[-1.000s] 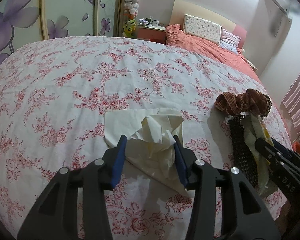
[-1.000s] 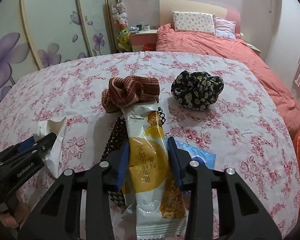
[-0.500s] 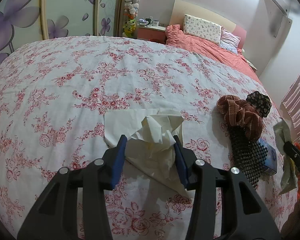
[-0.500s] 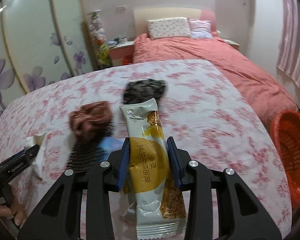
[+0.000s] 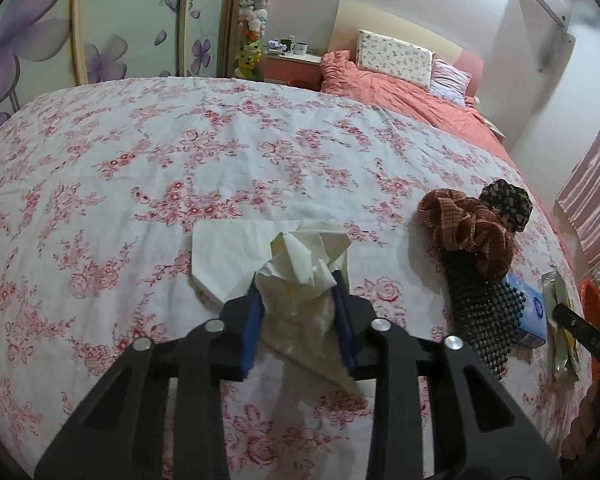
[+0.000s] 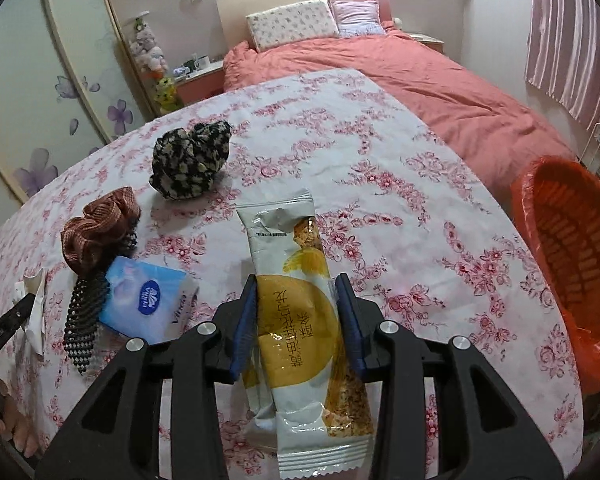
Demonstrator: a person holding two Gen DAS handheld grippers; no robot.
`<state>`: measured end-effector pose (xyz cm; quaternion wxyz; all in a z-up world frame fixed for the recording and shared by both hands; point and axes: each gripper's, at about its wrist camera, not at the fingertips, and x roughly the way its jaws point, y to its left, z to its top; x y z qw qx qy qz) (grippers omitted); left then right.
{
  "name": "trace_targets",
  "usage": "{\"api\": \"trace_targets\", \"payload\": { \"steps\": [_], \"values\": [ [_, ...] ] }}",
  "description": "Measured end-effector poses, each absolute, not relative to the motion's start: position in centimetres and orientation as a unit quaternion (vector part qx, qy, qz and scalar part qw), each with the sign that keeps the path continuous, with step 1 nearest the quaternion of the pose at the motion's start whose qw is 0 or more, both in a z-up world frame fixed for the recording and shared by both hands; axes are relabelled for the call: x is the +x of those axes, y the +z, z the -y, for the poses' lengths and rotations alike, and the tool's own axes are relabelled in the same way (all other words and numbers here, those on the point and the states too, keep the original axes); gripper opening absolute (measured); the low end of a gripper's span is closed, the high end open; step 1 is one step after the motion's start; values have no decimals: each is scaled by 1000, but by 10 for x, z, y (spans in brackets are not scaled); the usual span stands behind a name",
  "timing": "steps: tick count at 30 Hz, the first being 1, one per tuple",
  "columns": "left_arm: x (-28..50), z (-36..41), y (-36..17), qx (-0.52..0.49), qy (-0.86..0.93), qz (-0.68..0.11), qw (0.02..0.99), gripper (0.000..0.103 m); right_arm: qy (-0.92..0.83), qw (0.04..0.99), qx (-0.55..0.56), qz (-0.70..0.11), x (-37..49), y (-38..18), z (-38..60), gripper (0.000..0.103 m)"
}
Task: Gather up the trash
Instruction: 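Lift the tissue and snack wrapper and carry both toward the orange basket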
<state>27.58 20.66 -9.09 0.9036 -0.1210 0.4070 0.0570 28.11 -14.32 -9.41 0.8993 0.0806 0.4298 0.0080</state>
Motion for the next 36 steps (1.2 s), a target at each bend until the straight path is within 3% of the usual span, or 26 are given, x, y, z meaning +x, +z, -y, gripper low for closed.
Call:
{"api": "trace_targets", "payload": {
  "steps": [15,36],
  "values": [
    [255,-169,-48,-108,17,-363,925,27,27,924,93,-369,244,-49,163,37],
    [216,-23,20,-64,-126,-312,940,27,-25,962,112,-249,169,7,238,37]
  ]
}}
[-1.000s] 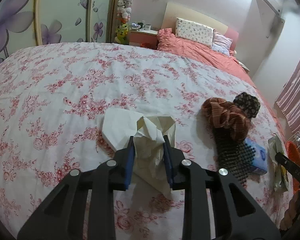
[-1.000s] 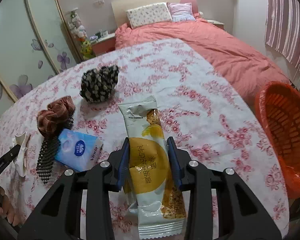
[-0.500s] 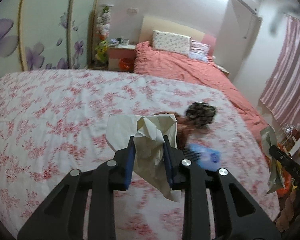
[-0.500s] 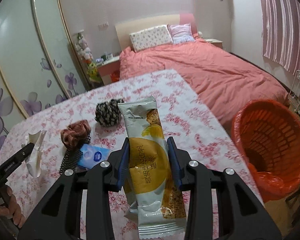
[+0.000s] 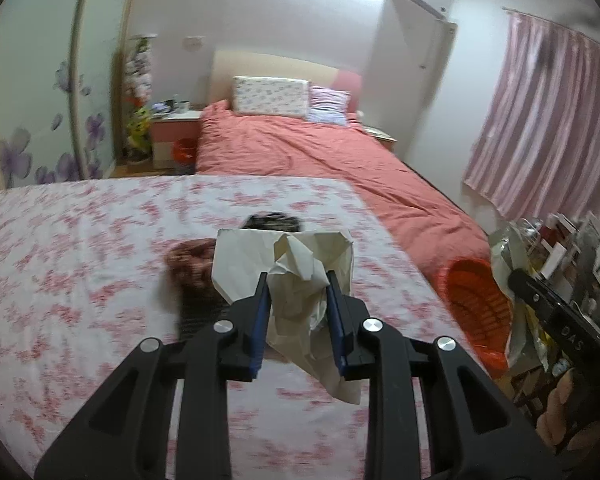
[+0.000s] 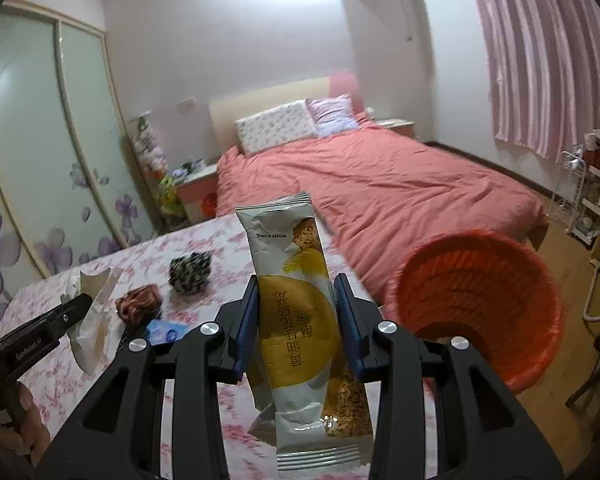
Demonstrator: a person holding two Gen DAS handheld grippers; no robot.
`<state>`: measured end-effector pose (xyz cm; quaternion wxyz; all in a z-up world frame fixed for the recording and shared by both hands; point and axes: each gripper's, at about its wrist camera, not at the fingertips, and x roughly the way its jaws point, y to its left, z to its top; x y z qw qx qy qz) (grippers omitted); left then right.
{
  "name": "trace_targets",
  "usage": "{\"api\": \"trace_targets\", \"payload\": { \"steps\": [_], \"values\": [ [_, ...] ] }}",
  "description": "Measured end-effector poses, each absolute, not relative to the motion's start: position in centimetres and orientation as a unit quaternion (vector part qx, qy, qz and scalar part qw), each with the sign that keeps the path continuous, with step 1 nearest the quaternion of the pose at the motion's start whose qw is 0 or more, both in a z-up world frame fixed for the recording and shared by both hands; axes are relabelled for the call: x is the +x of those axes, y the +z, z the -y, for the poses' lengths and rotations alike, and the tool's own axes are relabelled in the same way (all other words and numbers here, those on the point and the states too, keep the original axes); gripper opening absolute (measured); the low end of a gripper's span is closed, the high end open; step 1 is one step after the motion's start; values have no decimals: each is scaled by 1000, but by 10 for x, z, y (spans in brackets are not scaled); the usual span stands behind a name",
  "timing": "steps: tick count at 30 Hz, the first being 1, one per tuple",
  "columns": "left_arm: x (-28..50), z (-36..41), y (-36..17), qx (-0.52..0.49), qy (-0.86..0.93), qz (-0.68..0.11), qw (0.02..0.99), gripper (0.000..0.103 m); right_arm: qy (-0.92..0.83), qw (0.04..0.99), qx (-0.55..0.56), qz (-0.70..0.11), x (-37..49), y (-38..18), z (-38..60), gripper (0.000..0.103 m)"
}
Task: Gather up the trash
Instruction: 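Lift the tissue and snack wrapper and carry both toward the orange basket, then open both tools over the orange basket to drop the items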
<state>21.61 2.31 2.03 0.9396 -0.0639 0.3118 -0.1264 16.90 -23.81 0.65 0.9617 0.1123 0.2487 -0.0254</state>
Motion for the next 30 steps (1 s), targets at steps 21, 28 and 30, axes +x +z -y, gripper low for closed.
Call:
{"api": "trace_targets", "payload": {
  "steps": [21,28,30],
  "values": [
    [223,172,18,-16,-309,-301,902,27,-110,955,185,-204,167,-10,360,38],
    [244,235,-1,3,-342,-315,885,28,-130,948,210,-203,172,-24,395,38],
    [251,250,-8,10,-346,-320,882,29,-135,944,220,-205,176,-30,405,38]
  ]
}}
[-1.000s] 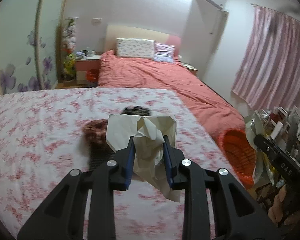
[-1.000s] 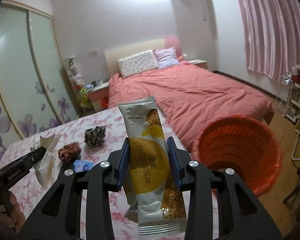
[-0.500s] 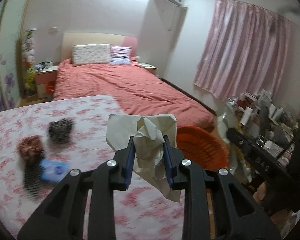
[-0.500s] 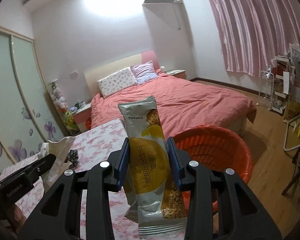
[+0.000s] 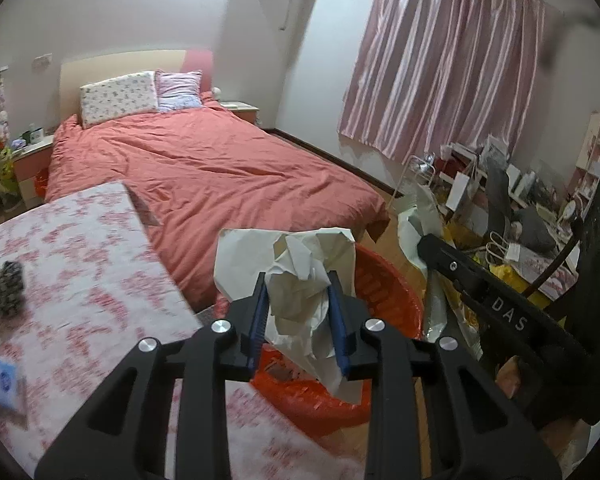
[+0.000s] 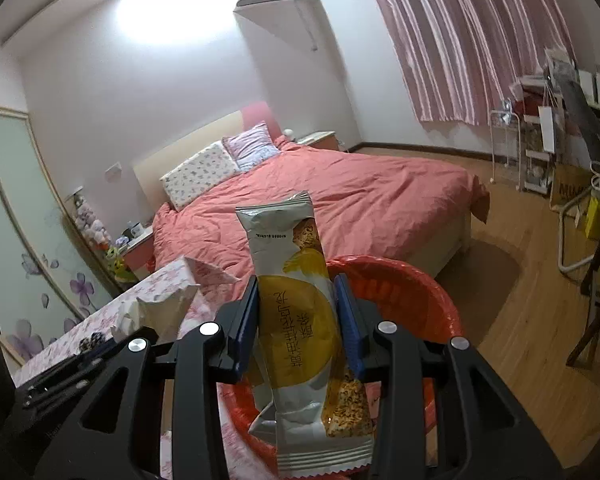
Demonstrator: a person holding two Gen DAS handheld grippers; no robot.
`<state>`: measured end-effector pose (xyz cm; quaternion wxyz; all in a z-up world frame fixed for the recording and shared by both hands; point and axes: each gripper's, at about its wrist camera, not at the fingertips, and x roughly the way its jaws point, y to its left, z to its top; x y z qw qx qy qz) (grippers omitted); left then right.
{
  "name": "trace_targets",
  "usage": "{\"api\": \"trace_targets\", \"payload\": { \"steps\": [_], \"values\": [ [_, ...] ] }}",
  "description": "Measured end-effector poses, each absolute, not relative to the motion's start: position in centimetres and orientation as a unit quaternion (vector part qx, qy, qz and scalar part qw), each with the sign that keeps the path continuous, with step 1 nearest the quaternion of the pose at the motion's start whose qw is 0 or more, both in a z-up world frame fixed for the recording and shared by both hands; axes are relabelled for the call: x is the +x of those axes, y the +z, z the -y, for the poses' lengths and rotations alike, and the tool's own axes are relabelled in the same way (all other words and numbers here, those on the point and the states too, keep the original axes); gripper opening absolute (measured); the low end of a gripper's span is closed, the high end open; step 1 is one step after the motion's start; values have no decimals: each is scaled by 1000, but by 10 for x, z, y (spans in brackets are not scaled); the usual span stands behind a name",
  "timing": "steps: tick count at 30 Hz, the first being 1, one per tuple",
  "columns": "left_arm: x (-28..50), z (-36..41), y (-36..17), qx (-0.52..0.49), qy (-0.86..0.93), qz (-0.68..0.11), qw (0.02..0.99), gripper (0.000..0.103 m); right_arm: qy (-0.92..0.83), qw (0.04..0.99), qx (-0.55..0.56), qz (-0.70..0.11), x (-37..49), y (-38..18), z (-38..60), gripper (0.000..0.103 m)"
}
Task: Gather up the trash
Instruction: 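Open both tools over the orange basket to drop the items, then grasp the brown plaid scrunchie with the left tool while the right tool returns to the bed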
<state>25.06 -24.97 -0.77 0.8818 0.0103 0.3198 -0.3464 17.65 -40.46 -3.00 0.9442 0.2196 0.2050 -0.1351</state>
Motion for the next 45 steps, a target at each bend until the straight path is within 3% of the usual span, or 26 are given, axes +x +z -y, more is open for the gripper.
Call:
{"api": "trace_targets", "payload": {
  "steps": [4,7,15,19,31,45],
  "values": [
    [265,275,-26,21,-343,-338,877,33,-142,940,227,-214,183,-41,417,39],
    [277,282,-40,23,-327,-356,875,45,-143,934,235,-228,189,-50,426,49],
    [290,259,-58,28,-287,-373,882,58,-148,928,237,-247,187,-55,429,61],
    [288,243,-58,36,-264,-371,890,64,-153,929,223,-253,187,-53,423,62],
    [284,148,-59,50,-174,-364,914,71,-139,932,183,-280,194,-51,393,64],
    [309,-45,-55,0,32,-365,930,73,-70,935,136,-320,208,-53,321,65]
  ]
}}
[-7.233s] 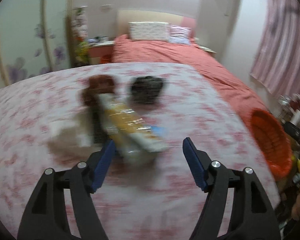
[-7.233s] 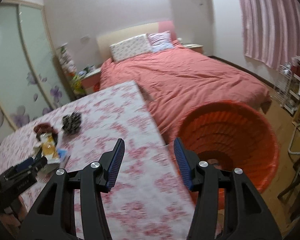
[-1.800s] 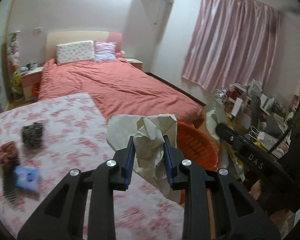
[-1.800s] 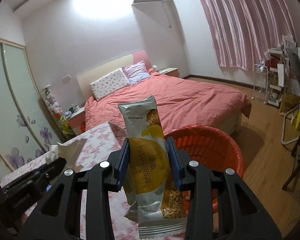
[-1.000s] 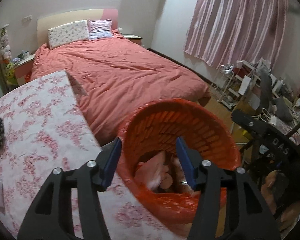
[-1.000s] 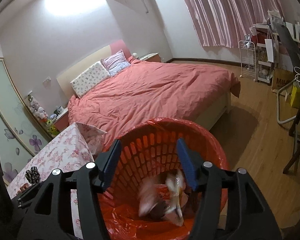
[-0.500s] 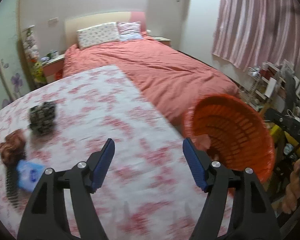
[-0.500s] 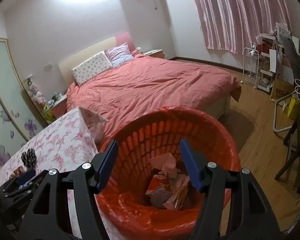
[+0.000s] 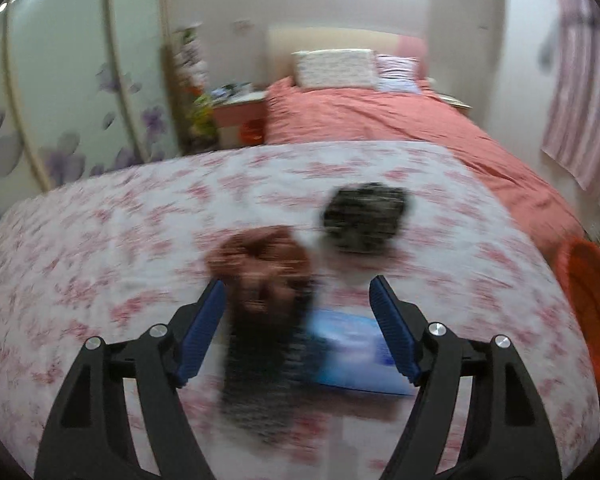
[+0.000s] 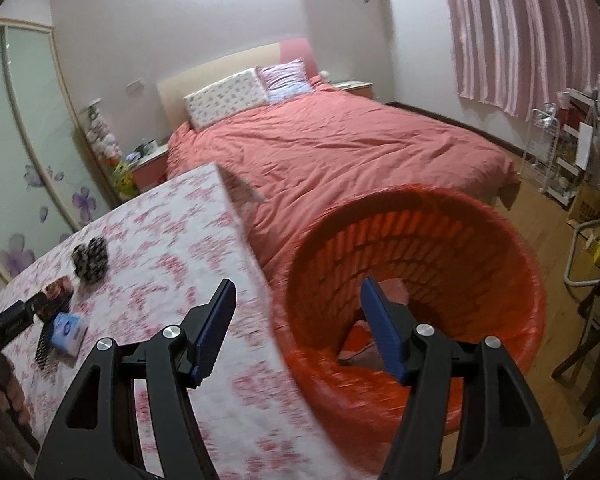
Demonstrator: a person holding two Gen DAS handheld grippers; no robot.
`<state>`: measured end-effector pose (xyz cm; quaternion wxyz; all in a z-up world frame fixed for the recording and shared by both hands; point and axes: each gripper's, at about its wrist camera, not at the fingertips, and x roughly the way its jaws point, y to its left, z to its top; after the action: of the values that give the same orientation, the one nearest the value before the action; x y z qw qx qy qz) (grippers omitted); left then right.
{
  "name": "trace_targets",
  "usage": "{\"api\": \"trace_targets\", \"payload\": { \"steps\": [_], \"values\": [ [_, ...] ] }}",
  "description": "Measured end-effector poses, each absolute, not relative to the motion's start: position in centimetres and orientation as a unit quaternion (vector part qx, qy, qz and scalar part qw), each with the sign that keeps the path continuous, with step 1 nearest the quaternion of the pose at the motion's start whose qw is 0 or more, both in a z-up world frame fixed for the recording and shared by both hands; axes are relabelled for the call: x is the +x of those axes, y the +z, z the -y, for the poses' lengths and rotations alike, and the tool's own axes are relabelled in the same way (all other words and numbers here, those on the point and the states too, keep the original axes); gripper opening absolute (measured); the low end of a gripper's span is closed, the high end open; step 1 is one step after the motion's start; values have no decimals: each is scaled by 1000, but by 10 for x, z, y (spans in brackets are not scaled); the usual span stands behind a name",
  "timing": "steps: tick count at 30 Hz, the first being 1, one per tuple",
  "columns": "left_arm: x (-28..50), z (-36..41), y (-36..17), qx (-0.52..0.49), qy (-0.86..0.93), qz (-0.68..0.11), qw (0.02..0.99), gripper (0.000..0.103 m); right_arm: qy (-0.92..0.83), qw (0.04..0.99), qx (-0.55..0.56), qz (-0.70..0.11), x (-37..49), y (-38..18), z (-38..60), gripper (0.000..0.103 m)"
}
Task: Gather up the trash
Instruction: 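Grasp the brown plaid scrunchie with the left tool while the right tool returns to the bed, then grasp the blue tissue pack with the right tool while the left tool holds the scrunchie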
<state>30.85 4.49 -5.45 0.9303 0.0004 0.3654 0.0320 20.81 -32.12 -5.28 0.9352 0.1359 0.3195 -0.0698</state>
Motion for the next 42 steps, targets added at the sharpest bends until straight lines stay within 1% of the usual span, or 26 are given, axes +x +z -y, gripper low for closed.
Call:
{"api": "trace_targets", "payload": {
  "steps": [2,6,8,9,10,12,13,15,22,26,32,36,37,42],
  "values": [
    [317,-62,-59,-19,39,-378,925,73,-58,936,130,-322,209,-52,310,65],
    [332,-69,-68,-29,40,-399,916,73,-38,937,113,-328,211,-49,288,65],
    [336,-68,-74,-28,37,-409,911,69,-30,938,105,-330,212,-48,277,65],
    [339,-67,-76,-25,35,-412,910,63,-28,938,102,-331,213,-48,273,65],
    [341,-65,-78,-21,34,-414,910,52,-25,938,97,-333,213,-47,268,65],
    [344,-65,-81,-18,32,-415,909,40,-19,937,91,-336,214,-47,261,65],
    [344,-67,-79,-23,30,-412,910,35,-17,937,87,-338,214,-47,256,65],
    [342,-70,-75,-30,27,-405,913,32,-12,936,82,-342,215,-48,248,65],
    [322,-105,-47,-50,45,-363,929,30,13,933,69,-352,220,-50,218,65],
    [302,-137,-38,-48,73,-347,934,30,32,931,59,-359,224,-52,196,65],
    [280,-173,-58,-24,102,-372,922,31,73,922,41,-378,238,-60,156,65],
    [275,-188,-81,-37,106,-401,909,34,100,910,19,-403,250,-73,124,65],
    [275,-189,-85,-40,106,-406,907,37,106,907,16,-408,251,-75,119,65],
    [274,-196,-90,-59,98,-413,904,39,135,892,-1,-431,256,-87,90,65]
  ]
}}
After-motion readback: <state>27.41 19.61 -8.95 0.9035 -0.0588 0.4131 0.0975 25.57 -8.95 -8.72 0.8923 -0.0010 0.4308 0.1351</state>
